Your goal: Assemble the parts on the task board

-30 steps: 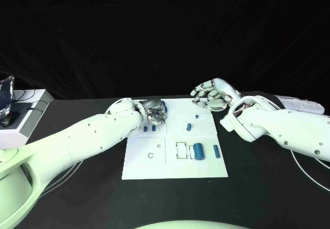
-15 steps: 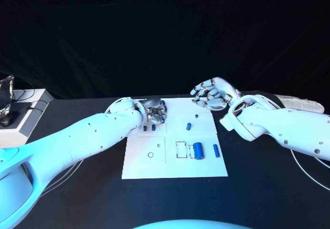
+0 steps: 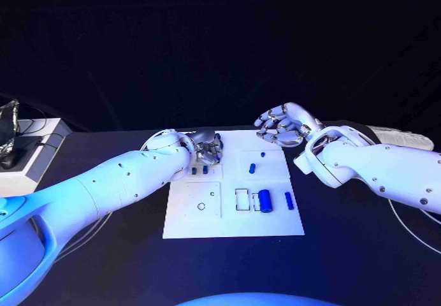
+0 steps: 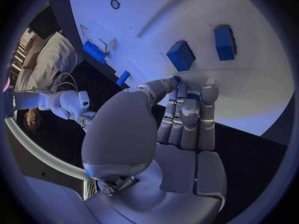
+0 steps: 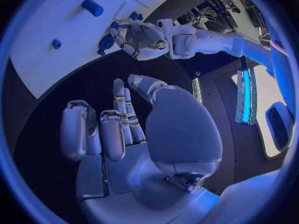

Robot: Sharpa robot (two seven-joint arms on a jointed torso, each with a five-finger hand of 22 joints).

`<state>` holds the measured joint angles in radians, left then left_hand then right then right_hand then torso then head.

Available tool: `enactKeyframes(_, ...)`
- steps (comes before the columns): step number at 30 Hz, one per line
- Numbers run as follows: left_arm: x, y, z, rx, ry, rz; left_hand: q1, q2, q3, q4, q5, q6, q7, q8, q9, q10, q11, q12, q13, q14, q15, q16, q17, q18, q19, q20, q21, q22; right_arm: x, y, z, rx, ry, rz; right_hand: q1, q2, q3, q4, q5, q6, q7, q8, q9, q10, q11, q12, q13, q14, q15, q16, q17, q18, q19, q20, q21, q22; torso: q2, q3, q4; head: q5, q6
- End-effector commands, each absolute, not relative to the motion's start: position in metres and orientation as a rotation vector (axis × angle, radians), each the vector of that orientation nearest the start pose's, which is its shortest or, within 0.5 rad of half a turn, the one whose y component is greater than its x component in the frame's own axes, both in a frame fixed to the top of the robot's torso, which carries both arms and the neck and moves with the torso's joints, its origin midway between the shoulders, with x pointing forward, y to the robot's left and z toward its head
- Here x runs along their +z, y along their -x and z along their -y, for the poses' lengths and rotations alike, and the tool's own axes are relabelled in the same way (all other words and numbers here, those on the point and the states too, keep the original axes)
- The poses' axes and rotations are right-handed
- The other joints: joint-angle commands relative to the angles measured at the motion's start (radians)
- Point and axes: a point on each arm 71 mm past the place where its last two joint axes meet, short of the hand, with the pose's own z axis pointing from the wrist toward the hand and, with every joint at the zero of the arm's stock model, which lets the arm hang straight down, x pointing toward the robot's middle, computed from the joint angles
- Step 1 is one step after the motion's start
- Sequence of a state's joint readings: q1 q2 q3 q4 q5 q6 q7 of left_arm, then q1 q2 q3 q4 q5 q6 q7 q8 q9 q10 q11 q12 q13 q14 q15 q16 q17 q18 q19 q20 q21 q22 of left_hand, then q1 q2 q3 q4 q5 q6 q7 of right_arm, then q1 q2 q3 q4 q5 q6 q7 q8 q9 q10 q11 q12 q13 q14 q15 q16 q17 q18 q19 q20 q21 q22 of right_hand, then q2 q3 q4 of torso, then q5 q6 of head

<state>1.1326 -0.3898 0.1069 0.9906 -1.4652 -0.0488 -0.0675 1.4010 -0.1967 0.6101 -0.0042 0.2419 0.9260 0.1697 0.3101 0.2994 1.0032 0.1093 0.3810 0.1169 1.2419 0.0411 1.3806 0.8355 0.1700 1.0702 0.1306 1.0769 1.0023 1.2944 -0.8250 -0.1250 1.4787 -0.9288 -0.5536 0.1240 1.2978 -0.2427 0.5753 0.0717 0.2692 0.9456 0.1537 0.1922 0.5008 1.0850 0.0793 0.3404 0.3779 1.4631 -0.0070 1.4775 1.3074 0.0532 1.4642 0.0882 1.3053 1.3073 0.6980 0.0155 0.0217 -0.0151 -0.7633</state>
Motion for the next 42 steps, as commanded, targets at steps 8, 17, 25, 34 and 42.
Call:
enactKeyframes(8,-0.229,-0.558,-0.107,-0.655,-0.163,-1.872,-0.015,-0.009,-0.007,0.008,-0.004,0.006,-0.003,-0.003,-0.001,0.008,0.001,-0.008,0.0,0.007,-0.001,0.007,0.0,-0.016,0.002,0.004,0.008,0.005,-0.155,-0.501,0.21,0.94,-0.243,-1.466,-0.002,-0.004,0.001,0.006,0.001,0.001,0.007,-0.004,0.002,0.001,0.002,-0.005,-0.001,0.064,0.007,-0.001,0.065,-0.002,0.035,0.008,-0.005,0.162,0.0,-0.0006,0.0008,-0.001,-0.004)
enactKeyframes(17,-0.227,-0.558,-0.107,-0.677,-0.167,-1.823,-0.007,0.009,0.001,0.0,0.004,0.064,-0.018,0.017,0.011,0.067,-0.018,-0.007,0.008,0.044,-0.018,0.027,0.036,-0.027,0.045,-0.007,0.06,0.058,-0.155,-0.501,0.211,0.94,-0.243,-1.465,-0.002,-0.004,0.001,0.006,0.001,0.001,0.007,-0.004,0.002,0.001,0.002,-0.005,-0.001,0.064,0.007,-0.001,0.065,-0.002,0.035,0.008,-0.005,0.162,0.0,-0.001,0.0013,0.001,-0.007)
enactKeyframes(25,-0.223,-0.558,-0.108,-0.709,-0.149,-1.771,-0.006,0.017,0.011,-0.006,0.007,0.079,-0.02,0.018,0.015,0.088,-0.023,-0.014,0.012,0.064,-0.024,0.035,0.054,-0.034,0.072,-0.014,0.089,0.087,-0.155,-0.501,0.211,0.94,-0.243,-1.464,-0.002,-0.004,0.001,0.006,0.001,0.001,0.007,-0.004,0.002,0.001,0.002,-0.005,-0.001,0.064,0.007,-0.001,0.065,-0.002,0.035,0.008,-0.005,0.162,0.0,-0.0003,0.0004,0.002,-0.006)
enactKeyframes(34,-0.219,-0.557,-0.111,-0.739,-0.122,-1.739,-0.006,0.017,0.013,-0.007,0.008,0.082,-0.02,0.018,0.016,0.092,-0.024,-0.016,0.012,0.067,-0.024,0.036,0.057,-0.035,0.077,-0.015,0.094,0.092,-0.155,-0.501,0.211,0.939,-0.243,-1.464,-0.002,-0.004,0.001,0.006,0.001,0.001,0.007,-0.004,0.002,0.001,0.002,-0.005,-0.001,0.064,0.007,-0.001,0.065,-0.002,0.035,0.008,-0.005,0.162,-0.001,-0.0007,0.0012,0.003,-0.005)
enactKeyframes(42,-0.216,-0.555,-0.118,-0.75,-0.101,-1.737,-0.007,0.017,0.014,-0.008,0.008,0.084,-0.02,0.018,0.016,0.094,-0.024,-0.018,0.012,0.07,-0.025,0.037,0.059,-0.035,0.079,-0.016,0.097,0.094,-0.155,-0.501,0.212,0.938,-0.244,-1.464,-0.003,-0.003,0.0,0.007,0.001,0.002,0.006,-0.004,0.002,0.005,0.002,-0.01,-0.008,0.063,0.007,-0.002,0.064,-0.002,0.036,0.009,-0.004,0.162,-0.001,-0.0008,0.0012,0.004,-0.004)
